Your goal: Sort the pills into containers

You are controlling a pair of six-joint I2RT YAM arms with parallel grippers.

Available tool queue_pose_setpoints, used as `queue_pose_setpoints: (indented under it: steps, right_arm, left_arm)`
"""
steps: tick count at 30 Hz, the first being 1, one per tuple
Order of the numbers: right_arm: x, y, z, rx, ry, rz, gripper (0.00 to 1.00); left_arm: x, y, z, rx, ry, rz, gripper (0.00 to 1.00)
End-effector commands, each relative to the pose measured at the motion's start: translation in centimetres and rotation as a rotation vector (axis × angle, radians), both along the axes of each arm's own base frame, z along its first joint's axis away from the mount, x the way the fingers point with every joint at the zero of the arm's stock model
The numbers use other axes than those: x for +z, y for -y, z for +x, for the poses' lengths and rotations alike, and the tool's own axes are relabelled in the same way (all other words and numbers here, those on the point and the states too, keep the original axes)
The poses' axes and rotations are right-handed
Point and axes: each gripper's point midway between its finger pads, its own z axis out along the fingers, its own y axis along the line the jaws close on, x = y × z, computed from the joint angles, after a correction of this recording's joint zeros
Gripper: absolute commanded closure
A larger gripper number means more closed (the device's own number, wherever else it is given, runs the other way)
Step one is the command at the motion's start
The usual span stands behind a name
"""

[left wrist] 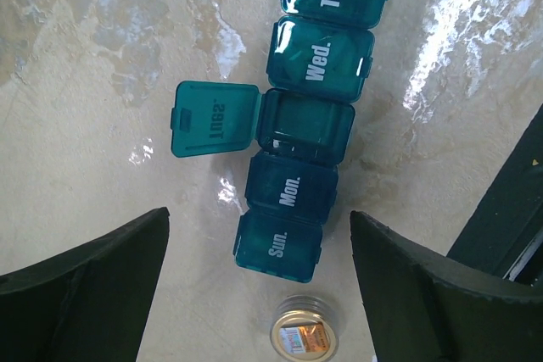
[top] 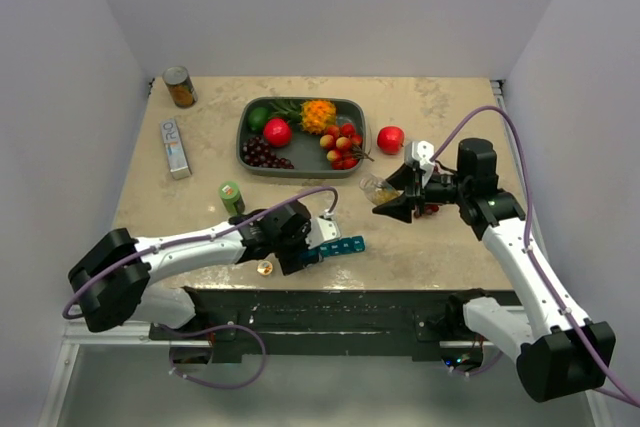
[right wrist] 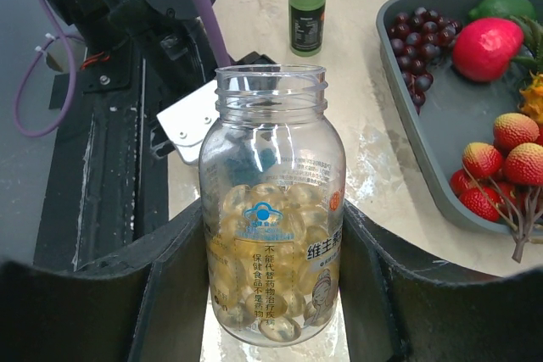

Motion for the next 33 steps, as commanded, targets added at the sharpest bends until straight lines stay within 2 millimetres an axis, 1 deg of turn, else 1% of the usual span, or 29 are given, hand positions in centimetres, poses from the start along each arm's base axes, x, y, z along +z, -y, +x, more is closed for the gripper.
queue_pose_setpoints:
  steps: [1, 5, 6, 8, 10, 11, 12, 14, 15, 16, 17, 19, 20, 21, 22, 23, 24, 25, 26, 28, 29, 30, 33]
  right_arm:
    - [0.6, 0.2, 0.4, -0.002, 0.04, 0.006, 1.0]
    - [0.5, 0.3, 0.6, -0.008, 0.034, 0.005, 1.0]
    - [0.5, 0.2, 0.5, -0.005, 0.033, 0.005, 1.0]
    - [0.5, 0.3, 0.6, -0.009, 0.036, 0.005, 1.0]
    - [0.5, 0.3, 0.6, -0.012, 0.034, 0.005, 1.0]
    - [0.5, 0.4, 0.7, -0.014, 0.033, 0.004, 1.0]
    - [0.4, 0.4, 0.7, -0.015, 0.035, 0.003, 1.0]
    - [0.5, 0.4, 0.7, -0.015, 0.034, 0.004, 1.0]
    - [0.5, 0.4, 0.7, -0.016, 0.037, 0.003, 1.0]
    - [0.4, 0.5, 0.8, -0.019, 0.036, 0.002, 1.0]
    - [0.4, 0.5, 0.8, -0.022, 0.036, 0.0, 1.0]
    - [0.2, 0.6, 1.1, -0.033, 0.036, -0.007, 1.0]
    - [0.2, 0.6, 1.2, -0.04, 0.038, -0.01, 1.0]
    - [0.0, 0.8, 1.5, -0.056, 0.037, -0.02, 1.0]
    - [-0.2, 0.8, 1.7, -0.064, 0.033, -0.025, 1.0]
    - [-0.2, 0.8, 1.8, -0.069, 0.037, -0.029, 1.0]
    - [-0.4, 1.0, 2.1, -0.087, 0.035, -0.04, 1.0]
    - [-0.5, 1.1, 2.3, -0.095, 0.034, -0.045, 1.0]
    - [-0.7, 1.2, 2.4, -0.1, 0.04, -0.051, 1.0]
    - [-1.0, 1.4, 2.8, -0.117, 0.043, -0.066, 1.0]
    - [-1.1, 1.4, 2.9, -0.12, 0.044, -0.072, 1.0]
    - [-1.2, 1.5, 2.9, -0.123, 0.043, -0.078, 1.0]
    - [-1.8, 1.7, 3.3, -0.134, 0.04, -0.103, 1.0]
  left_arm:
    - [0.3, 1.1, 1.3, -0.051, 0.07, -0.019, 0.09]
    - [-0.2, 1.9, 1.4, -0.064, 0.058, -0.032, 0.1]
    - [-0.6, 1.8, 1.3, -0.065, 0.049, -0.022, 0.13]
    - [-1.1, 1.8, 1.4, -0.066, 0.038, -0.015, 0.14]
    - [-1.8, 1.8, 1.3, -0.065, 0.018, 0.001, 0.19]
    - [-2.1, 1.7, 1.3, -0.061, 0.011, 0.007, 0.21]
    - [-2.3, 1.8, 1.4, -0.058, 0.004, 0.014, 0.28]
    - [-2.4, 2.2, 1.2, -0.052, -0.022, 0.001, 0.36]
    - [-2.2, 2.6, 1.5, -0.039, -0.024, -0.012, 0.44]
    - [-2.0, 2.9, 1.8, -0.021, -0.021, -0.023, 0.47]
    - [-1.5, 3.7, 2.2, 0.02, -0.03, -0.057, 0.49]
    - [-1.0, 4.7, 2.5, 0.061, -0.046, -0.097, 0.54]
    - [-0.6, 5.8, 2.9, 0.116, -0.07, -0.143, 0.57]
    - [-0.5, 6.3, 2.9, 0.144, -0.088, -0.163, 0.61]
    - [-0.5, 6.8, 3.0, 0.175, -0.106, -0.185, 0.63]
    - [-0.6, 7.6, 3.1, 0.247, -0.144, -0.224, 0.66]
    - [-0.8, 7.9, 3.2, 0.281, -0.161, -0.242, 0.68]
    - [-0.9, 8.4, 3.3, 0.361, -0.192, -0.282, 0.69]
    - [-1.4, 8.5, 3.3, 0.406, -0.211, -0.29, 0.7]
    - [-1.8, 9.2, 3.2, 0.5, -0.261, -0.335, 0.72]
    - [-2.3, 9.4, 2.9, 0.523, -0.282, -0.334, 0.73]
    - [-2.5, 9.4, 3.2, 0.553, -0.274, -0.338, 0.73]
    - [-2.5, 9.9, 3.0, 0.589, -0.262, -0.355, 0.71]
